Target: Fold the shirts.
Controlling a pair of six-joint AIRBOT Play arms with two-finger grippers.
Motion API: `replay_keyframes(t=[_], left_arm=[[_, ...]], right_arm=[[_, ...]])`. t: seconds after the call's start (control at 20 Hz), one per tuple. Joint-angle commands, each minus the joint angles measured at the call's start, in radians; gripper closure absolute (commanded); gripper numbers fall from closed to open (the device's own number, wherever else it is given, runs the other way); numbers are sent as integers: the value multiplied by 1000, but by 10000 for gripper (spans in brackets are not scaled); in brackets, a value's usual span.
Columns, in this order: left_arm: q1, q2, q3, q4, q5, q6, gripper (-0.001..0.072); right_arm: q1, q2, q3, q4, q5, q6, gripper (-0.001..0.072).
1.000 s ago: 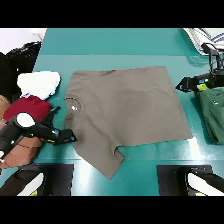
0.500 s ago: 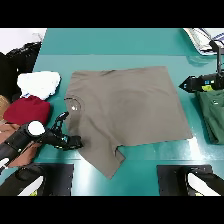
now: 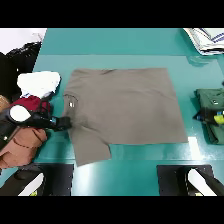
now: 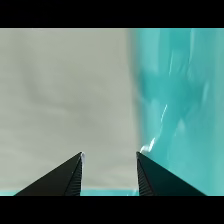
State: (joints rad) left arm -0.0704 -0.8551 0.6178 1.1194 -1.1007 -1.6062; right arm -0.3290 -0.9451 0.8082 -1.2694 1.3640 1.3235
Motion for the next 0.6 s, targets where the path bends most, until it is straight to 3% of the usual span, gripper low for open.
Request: replay_keyframes(t=[0.0, 0.55], left_arm=[[77, 1, 51, 40, 8, 42, 684], [77, 1, 51, 39, 18, 43, 684]], right_arm=[[-124, 19, -192, -6, -12, -25, 323], [50, -159, -299, 48, -10, -36, 323]])
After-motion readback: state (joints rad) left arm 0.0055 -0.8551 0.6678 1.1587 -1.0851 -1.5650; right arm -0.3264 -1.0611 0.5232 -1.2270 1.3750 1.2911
